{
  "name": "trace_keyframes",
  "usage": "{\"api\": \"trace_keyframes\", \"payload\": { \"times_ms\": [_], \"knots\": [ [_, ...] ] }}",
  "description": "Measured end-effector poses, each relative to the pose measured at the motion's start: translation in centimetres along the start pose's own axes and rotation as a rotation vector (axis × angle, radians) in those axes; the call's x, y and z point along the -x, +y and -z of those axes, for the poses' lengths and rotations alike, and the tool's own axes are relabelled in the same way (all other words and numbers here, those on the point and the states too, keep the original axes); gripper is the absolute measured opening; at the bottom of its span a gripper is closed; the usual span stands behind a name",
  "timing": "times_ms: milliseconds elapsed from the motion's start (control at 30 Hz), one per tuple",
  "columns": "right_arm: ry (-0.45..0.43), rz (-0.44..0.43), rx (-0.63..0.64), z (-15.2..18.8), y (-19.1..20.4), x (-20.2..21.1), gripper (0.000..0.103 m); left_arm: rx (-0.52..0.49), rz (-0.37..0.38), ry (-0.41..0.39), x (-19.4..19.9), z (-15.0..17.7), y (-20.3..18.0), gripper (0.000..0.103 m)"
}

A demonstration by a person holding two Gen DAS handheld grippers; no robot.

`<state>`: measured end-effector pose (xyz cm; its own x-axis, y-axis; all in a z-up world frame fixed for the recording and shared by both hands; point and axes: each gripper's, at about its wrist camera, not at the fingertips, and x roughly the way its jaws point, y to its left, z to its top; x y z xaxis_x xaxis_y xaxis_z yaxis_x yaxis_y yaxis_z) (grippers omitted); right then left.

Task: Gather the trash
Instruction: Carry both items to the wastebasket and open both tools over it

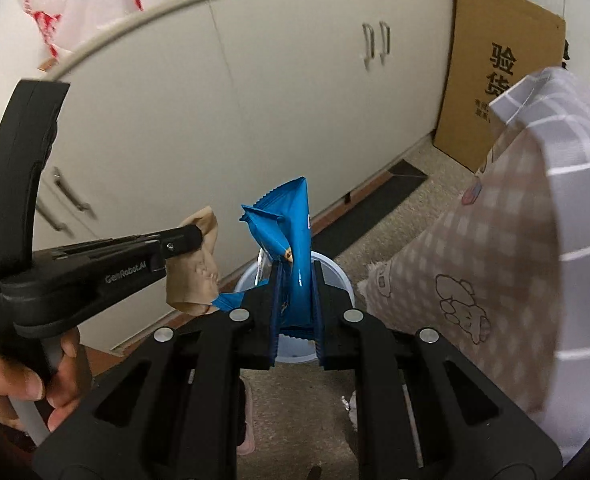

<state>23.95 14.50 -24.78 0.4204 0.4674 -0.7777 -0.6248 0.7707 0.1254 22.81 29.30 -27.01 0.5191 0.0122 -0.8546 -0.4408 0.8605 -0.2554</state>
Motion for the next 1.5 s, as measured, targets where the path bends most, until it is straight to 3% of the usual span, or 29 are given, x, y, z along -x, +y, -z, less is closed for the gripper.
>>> {"api": "trace_keyframes", "payload": {
  "times_ms": [233, 300, 367, 567, 1300, 1333, 1400, 1433, 1500],
  "knots": [
    [0.012, 0.03, -0.012, 0.2, -0.8, -2.6, 0.014, 0.006, -0.01, 0.025, -2.7, -1.1, -0.3, 0.002],
    [0.014, 0.034, -0.019, 0.5, -1.0, -2.8, 0.014, 0.025, -0.021, 0.023, -3.0, -1.6, -0.2, 0.009],
    [0.027, 0.033, -0.025, 0.7, -1.0, -3.2, 0.014, 0.048, -0.032, 0.049, -3.6, -1.8, 0.0, 0.063],
    [0.05, 0.028, -0.033, 1.2, -1.1, -4.0, 0.014, 0.037, -0.05, 0.046, -3.5, -1.0, 0.6, 0.064],
    [0.068, -0.006, -0.075, -0.5, -0.5, -6.7, 0.015, 0.149, -0.069, 0.036, -1.6, 0.3, 5.3, 0.068],
    [0.062, -0.004, -0.078, -0.7, -0.4, -6.8, 0.022, 0.16, -0.074, 0.04, -1.6, 0.3, 5.5, 0.068],
    [0.06, 0.001, -0.091, -1.1, -0.4, -7.2, 0.061, 0.176, -0.073, 0.041, -1.5, 0.3, 6.2, 0.068],
    [0.054, 0.011, -0.1, -1.3, -0.4, -7.2, 0.072, 0.183, -0.074, 0.038, -1.3, 0.4, 6.5, 0.068],
    [0.038, 0.011, -0.103, -1.5, -0.1, -6.8, 0.072, 0.188, -0.075, 0.036, -1.0, 0.4, 6.8, 0.068]
  ]
}}
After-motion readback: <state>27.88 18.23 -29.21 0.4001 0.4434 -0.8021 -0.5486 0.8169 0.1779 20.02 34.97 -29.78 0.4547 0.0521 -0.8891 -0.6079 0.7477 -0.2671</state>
